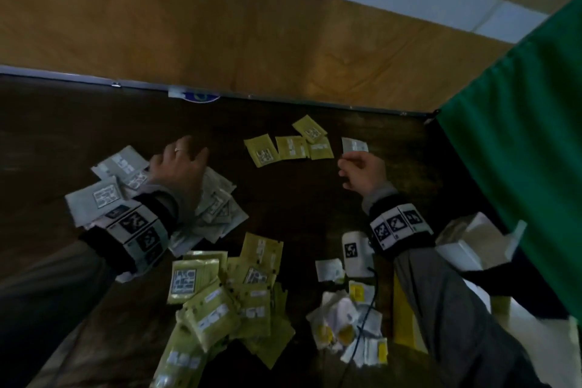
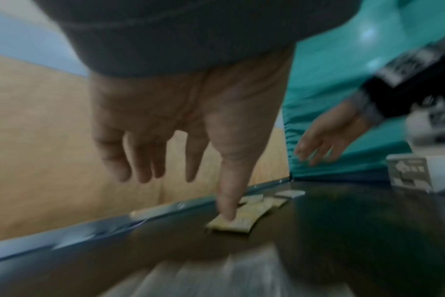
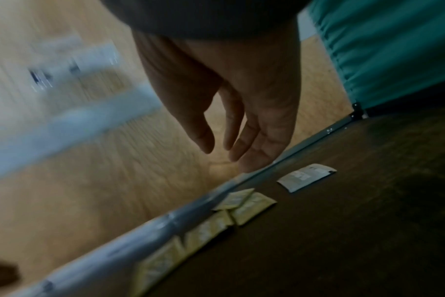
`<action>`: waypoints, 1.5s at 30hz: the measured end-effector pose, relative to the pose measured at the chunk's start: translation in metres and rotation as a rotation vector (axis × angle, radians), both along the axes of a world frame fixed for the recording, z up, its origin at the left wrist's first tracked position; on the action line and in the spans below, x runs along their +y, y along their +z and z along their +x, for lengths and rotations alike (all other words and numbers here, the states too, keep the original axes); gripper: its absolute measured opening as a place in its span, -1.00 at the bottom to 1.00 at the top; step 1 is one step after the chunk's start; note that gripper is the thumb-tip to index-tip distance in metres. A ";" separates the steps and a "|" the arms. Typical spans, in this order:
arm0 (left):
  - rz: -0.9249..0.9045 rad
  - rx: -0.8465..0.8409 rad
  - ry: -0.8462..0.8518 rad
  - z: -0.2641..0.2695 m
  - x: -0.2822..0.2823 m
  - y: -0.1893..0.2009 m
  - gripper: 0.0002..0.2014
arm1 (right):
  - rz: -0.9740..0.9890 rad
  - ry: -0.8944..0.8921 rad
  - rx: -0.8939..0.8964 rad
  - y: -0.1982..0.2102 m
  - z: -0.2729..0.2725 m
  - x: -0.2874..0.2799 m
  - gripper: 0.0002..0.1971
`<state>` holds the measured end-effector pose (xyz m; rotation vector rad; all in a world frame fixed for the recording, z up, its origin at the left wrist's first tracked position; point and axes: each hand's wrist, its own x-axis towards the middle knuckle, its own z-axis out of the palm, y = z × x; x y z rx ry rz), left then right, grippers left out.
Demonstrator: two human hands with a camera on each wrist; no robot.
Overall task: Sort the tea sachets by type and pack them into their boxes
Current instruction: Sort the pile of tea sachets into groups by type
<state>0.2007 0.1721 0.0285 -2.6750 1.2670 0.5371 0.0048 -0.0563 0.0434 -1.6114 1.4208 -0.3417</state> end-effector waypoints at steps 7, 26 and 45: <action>-0.121 0.215 -0.041 -0.014 -0.116 -0.013 -0.29 | -0.164 0.059 0.377 -0.060 0.029 -0.071 -0.42; -0.009 0.469 0.203 0.058 -0.199 -0.031 -0.49 | -0.089 0.094 0.565 -0.092 0.040 -0.107 -0.40; -0.039 0.493 0.092 0.008 -0.213 -0.053 -0.35 | -0.051 0.235 0.370 -0.089 0.082 -0.077 -0.02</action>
